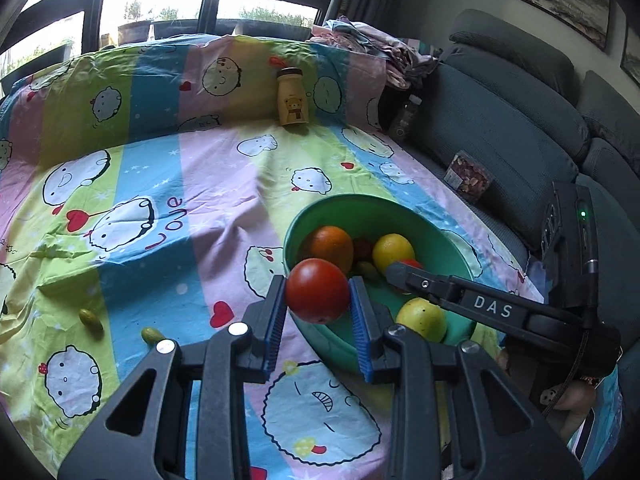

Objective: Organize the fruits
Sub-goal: 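Open both grippers to drop the cherry tomatoes into the basin, then close the left gripper on a green kumquat while the right gripper grasps another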

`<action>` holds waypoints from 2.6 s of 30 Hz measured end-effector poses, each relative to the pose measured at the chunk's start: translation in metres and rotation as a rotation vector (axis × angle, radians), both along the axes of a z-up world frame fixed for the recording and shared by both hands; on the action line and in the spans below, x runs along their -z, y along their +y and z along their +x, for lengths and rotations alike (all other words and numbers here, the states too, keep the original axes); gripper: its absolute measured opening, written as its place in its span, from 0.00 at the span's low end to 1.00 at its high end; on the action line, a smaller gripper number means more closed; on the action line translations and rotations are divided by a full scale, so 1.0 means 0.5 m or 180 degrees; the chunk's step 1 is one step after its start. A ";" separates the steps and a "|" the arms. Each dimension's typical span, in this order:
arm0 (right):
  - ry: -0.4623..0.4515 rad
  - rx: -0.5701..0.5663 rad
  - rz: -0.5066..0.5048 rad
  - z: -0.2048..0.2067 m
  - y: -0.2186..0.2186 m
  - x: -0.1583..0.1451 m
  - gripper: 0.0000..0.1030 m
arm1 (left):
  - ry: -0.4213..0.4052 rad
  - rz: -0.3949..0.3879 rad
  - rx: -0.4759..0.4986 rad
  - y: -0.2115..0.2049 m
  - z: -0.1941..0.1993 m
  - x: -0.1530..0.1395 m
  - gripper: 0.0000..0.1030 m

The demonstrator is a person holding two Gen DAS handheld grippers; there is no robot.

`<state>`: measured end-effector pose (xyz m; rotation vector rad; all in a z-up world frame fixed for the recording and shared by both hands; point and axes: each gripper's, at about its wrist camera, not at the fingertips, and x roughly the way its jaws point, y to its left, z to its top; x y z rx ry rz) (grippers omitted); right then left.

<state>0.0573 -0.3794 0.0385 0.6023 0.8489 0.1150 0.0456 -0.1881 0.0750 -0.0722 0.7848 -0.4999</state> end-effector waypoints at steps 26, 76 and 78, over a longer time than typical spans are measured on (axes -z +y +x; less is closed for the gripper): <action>-0.0026 0.0052 -0.0053 0.002 -0.008 -0.005 0.46 | 0.0113 -0.0043 0.0159 -0.018 -0.002 0.018 0.53; 0.0357 -0.1661 -0.1026 0.130 0.446 0.115 0.31 | 0.1108 0.0007 -0.1725 0.370 0.171 0.204 0.33; 0.0358 -0.1661 -0.1037 0.130 0.447 0.115 0.31 | 0.1082 0.0066 -0.1719 0.366 0.171 0.205 0.27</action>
